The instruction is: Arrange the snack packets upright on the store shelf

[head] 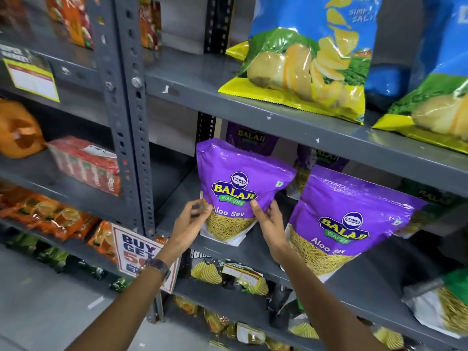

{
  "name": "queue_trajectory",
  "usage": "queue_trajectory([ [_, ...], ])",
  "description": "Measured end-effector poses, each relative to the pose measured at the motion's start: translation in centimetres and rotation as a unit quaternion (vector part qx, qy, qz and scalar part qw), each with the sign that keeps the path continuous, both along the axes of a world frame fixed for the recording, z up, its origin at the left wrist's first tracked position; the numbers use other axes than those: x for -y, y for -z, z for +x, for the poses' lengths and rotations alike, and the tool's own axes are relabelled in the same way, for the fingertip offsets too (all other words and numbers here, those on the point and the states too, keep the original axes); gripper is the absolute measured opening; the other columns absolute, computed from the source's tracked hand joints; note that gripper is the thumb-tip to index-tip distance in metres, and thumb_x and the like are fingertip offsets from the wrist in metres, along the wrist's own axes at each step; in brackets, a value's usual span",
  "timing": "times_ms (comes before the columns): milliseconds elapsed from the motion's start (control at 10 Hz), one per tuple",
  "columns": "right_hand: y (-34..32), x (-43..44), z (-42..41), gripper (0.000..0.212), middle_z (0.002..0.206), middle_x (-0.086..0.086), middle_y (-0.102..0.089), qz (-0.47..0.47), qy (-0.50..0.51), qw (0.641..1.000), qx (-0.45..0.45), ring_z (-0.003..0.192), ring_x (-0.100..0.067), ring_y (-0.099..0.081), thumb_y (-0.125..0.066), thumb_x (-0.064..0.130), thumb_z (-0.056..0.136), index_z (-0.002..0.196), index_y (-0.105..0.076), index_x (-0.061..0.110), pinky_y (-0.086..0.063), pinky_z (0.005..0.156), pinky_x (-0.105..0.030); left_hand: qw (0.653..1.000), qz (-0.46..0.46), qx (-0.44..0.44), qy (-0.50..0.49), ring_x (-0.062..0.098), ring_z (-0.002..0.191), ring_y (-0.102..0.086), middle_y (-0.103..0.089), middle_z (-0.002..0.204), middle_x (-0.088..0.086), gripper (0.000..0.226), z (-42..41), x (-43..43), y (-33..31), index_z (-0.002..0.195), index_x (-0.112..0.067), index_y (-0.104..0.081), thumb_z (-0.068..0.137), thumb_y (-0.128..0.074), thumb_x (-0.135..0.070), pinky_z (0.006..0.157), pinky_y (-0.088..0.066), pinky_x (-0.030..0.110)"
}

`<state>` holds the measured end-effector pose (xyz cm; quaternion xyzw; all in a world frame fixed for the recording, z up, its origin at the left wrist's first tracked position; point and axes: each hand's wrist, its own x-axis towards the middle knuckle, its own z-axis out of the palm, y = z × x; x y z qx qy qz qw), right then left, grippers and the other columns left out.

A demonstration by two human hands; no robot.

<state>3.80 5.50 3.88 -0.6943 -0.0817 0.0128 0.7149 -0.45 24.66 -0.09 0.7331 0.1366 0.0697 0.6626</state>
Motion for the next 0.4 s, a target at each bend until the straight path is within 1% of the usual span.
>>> queue_trajectory([
  [100, 0.4, 0.1, -0.7, 0.028, 0.106, 0.01, -0.065, 0.008, -0.011, 1.0, -0.005, 0.085, 0.012, -0.065, -0.058, 0.017, 0.091, 0.118, -0.051, 0.018, -0.05, 0.068, -0.006, 1.0, 0.009, 0.016, -0.001, -0.004, 0.093, -0.059, -0.065, 0.101, -0.014, 0.052, -1.5, 0.1, -0.1, 0.111, -0.033, -0.05, 0.069, -0.058, -0.063, 0.074, -0.04, 0.016],
  [200, 0.2, -0.2, -1.8, 0.022, 0.105, 0.011, -0.065, -0.007, -0.006, 1.0, -0.008, 0.083, 0.017, -0.063, -0.059, 0.022, 0.09, 0.111, -0.053, 0.025, -0.044, 0.067, 0.002, 1.0, 0.019, 0.016, -0.005, -0.011, 0.086, -0.055, -0.063, 0.096, -0.018, 0.041, -2.1, 0.3, -0.5, 0.11, -0.033, -0.049, 0.076, -0.057, -0.055, 0.066, -0.036, 0.01],
  [300, -0.5, -0.7, -2.1, 0.022, 0.115, 0.0, -0.065, 0.009, 0.003, 1.0, -0.009, 0.09, 0.006, -0.066, -0.059, 0.023, 0.09, 0.11, -0.052, 0.026, -0.051, 0.072, -0.009, 1.0, 0.015, 0.018, 0.003, -0.005, 0.088, -0.056, -0.061, 0.096, -0.017, 0.039, -1.9, 0.2, -1.0, 0.112, -0.033, -0.048, 0.079, -0.055, -0.053, 0.066, -0.036, 0.011],
  [400, -0.8, -1.0, -3.6, 0.037, 0.126, -0.008, -0.059, -0.003, 0.092, 0.996, 0.017, 0.109, -0.011, -0.059, -0.061, 0.025, 0.089, 0.122, -0.046, 0.018, -0.05, 0.09, -0.022, 0.995, -0.005, 0.062, -0.08, 0.005, 0.098, -0.057, -0.06, 0.115, -0.002, 0.044, -2.6, 0.9, -0.7, 0.123, -0.026, -0.047, 0.084, -0.055, -0.044, 0.075, -0.038, 0.014],
])
